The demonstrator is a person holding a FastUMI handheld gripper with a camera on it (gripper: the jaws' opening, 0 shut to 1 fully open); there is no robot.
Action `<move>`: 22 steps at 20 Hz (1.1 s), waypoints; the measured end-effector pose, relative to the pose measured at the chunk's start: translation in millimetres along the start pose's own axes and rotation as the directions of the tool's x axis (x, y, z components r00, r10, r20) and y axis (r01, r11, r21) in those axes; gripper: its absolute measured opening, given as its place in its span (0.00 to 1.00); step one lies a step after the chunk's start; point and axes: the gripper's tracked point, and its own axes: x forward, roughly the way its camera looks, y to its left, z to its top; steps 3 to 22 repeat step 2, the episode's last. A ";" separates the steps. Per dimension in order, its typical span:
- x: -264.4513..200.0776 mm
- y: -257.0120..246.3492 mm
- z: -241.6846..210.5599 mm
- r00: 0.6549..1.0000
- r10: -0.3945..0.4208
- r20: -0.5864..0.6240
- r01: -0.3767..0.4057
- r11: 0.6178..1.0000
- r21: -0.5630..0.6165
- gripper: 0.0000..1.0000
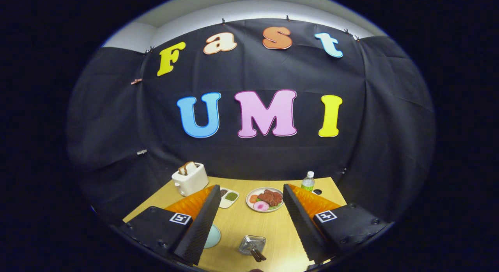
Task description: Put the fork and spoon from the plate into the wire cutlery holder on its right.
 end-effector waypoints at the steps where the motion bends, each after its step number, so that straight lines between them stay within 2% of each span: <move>1: 0.4 -1.9 -3.8 1.000 -0.002 -0.002 0.002 1.000 -0.011 0.99; 22: -0.9 -3.3 -5.2 1.000 -0.003 0.006 0.003 1.000 -0.012 0.99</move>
